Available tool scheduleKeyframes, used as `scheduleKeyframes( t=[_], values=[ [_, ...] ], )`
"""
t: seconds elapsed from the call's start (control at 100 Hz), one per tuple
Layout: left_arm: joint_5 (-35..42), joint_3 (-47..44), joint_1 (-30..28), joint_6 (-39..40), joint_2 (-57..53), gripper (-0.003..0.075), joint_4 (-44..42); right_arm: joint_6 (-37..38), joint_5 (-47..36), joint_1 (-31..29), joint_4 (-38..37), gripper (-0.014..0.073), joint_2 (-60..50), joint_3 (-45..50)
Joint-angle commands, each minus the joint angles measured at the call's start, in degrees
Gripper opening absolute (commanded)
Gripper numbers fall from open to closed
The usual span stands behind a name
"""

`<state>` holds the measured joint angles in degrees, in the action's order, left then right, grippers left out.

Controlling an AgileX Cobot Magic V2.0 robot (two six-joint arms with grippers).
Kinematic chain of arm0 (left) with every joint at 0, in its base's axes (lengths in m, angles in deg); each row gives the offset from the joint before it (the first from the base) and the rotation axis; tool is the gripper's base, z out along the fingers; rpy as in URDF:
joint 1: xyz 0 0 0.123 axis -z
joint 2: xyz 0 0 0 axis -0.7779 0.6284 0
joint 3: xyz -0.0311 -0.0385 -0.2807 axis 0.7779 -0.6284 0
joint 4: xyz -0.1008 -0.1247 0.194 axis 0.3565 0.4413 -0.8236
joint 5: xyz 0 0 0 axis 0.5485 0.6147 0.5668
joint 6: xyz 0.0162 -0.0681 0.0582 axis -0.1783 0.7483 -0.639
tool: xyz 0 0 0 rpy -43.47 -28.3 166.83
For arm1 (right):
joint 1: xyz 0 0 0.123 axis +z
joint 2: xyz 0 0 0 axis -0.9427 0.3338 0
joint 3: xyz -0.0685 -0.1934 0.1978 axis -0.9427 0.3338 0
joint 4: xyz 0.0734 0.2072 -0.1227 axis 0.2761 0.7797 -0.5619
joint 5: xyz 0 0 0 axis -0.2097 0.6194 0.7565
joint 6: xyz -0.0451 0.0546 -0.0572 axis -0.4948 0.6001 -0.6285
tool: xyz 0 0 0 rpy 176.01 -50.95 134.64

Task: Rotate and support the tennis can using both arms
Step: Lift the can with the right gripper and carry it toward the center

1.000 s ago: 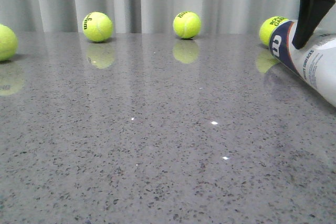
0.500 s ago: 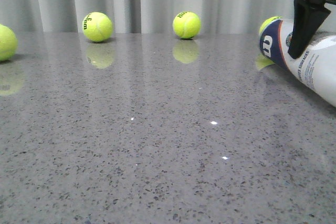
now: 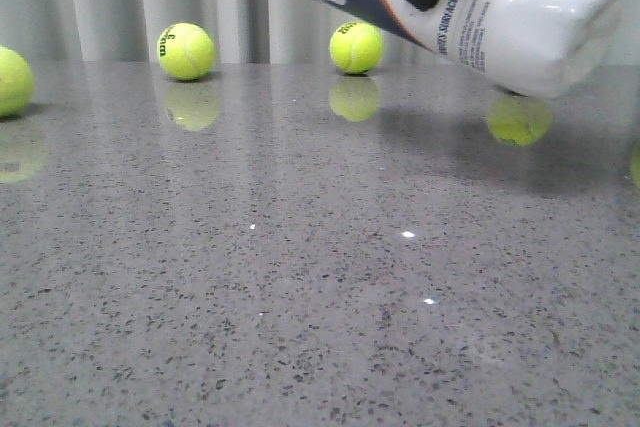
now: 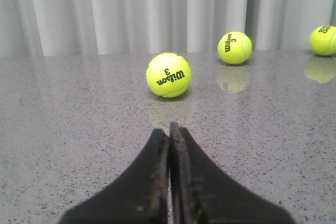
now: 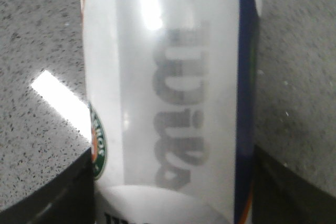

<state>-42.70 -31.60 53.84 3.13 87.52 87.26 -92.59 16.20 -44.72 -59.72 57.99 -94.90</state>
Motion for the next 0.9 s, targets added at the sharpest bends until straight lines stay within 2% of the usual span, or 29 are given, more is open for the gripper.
scheduleKeyframes(
  t=[0.0,0.25,0.38,0.89],
  values=[
    [4.82,-2.77,-0.04,0.37,-2.21,-0.0021,0.07,-9.13,-0.71,2.11,0.8,0.0364,-0.64,-3.27],
    [4.82,-2.77,-0.04,0.37,-2.21,-0.002,0.07,-29.9,-0.69,6.59,1.07,0.0367,4.19,-4.95],
    [4.82,-2.77,-0.04,0.37,-2.21,-0.0021,0.07,-36.9,-1.37,7.52,1.07,0.0367,6.54,-6.26],
    [4.82,-2.77,-0.04,0.37,-2.21,-0.0021,0.07,-38.21,-3.89,7.77,1.35,0.0367,10.89,-7.12]
  ],
)
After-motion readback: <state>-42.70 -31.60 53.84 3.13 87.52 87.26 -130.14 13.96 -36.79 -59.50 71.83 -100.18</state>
